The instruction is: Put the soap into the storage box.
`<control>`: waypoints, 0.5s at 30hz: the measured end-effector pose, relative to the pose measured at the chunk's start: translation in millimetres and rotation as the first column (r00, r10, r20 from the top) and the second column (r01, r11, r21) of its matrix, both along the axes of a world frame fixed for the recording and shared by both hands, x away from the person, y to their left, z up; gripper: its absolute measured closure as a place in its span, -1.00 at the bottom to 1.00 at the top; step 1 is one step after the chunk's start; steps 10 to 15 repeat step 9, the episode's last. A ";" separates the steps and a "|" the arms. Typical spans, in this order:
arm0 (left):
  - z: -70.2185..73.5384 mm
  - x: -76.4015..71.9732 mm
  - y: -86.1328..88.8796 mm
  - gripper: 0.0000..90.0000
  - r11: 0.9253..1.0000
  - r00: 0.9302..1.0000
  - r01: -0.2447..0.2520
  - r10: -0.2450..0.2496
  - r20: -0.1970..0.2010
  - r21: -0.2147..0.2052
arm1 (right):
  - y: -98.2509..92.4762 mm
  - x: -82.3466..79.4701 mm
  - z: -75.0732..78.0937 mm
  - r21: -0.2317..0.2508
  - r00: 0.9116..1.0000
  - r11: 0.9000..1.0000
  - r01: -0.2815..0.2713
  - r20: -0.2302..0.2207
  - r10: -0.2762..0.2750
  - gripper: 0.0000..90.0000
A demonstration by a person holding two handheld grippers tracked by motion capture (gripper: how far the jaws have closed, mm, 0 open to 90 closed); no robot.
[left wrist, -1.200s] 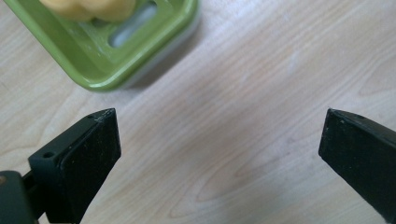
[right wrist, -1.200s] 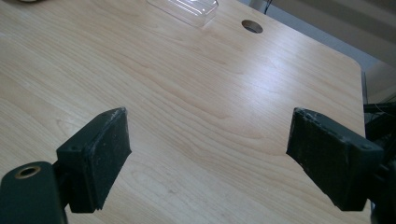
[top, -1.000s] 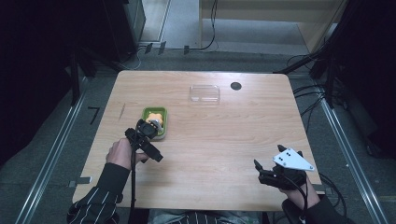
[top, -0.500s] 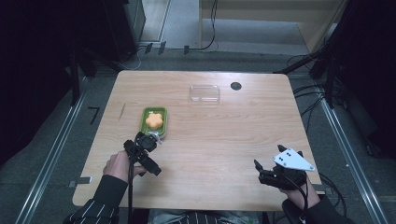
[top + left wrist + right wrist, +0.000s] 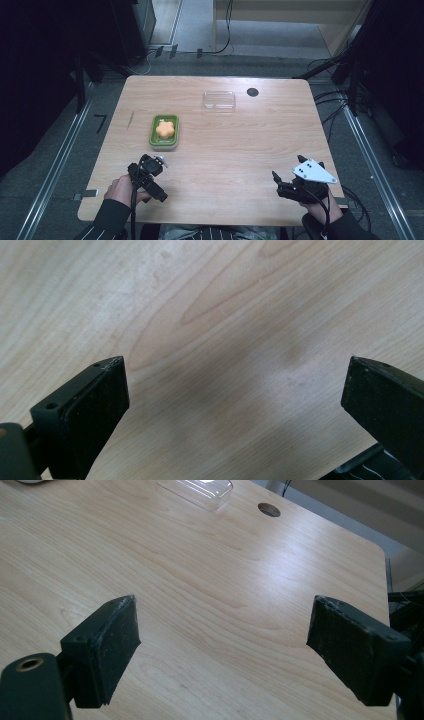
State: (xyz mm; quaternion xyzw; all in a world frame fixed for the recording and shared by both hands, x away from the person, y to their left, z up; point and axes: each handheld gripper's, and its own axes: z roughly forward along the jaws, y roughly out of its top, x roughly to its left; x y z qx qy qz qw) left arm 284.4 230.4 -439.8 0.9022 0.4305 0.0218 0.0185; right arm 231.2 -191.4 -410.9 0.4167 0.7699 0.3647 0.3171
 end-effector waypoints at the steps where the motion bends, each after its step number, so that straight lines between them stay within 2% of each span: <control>1: -0.5 0.2 -0.4 -1.00 1.000 1.000 0.000 0.000 0.000 0.002 | 0.1 -0.2 0.0 0.001 1.000 1.000 0.002 -0.001 -0.002 -0.70; 4: -0.7 1.1 -1.4 -1.00 1.000 1.000 0.013 -0.013 -0.001 0.002 | -0.1 -0.1 0.0 0.000 1.000 1.000 0.002 0.000 -0.002 -0.70; 15: 1.1 1.9 -2.2 -1.00 1.000 1.000 0.012 -0.012 0.009 0.001 | -0.3 0.7 -0.4 -0.002 1.000 1.000 -0.001 0.000 0.001 -0.69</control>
